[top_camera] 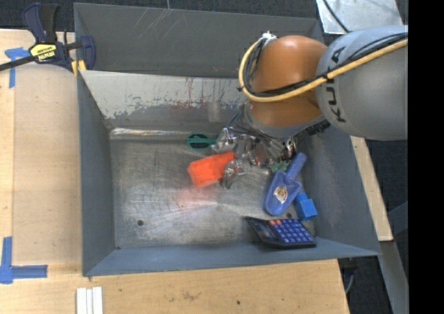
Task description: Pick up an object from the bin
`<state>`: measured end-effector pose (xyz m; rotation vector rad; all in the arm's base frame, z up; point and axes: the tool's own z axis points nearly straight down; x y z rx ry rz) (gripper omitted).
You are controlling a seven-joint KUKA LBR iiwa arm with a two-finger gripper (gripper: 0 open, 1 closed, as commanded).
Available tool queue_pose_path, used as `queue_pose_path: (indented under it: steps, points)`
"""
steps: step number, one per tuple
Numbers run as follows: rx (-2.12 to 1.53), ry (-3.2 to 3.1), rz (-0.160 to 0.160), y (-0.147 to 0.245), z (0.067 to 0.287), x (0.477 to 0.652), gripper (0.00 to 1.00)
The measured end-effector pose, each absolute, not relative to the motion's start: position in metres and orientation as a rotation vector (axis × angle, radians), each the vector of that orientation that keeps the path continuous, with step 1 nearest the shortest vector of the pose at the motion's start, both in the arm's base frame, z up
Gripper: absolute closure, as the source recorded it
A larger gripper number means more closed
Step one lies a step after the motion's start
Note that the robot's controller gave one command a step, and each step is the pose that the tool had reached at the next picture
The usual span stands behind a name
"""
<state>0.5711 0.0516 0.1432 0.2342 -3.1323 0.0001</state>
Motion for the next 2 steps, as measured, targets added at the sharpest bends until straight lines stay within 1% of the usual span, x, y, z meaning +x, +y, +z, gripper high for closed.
queue_pose_path:
  steps: [1,2]
  points:
    - [0.235,-3.138,0.0,0.0516,0.1594,0.5724,1.0]
    - [0.234,-3.141,0.0,0.0516,0.1685,0.573,1.0]
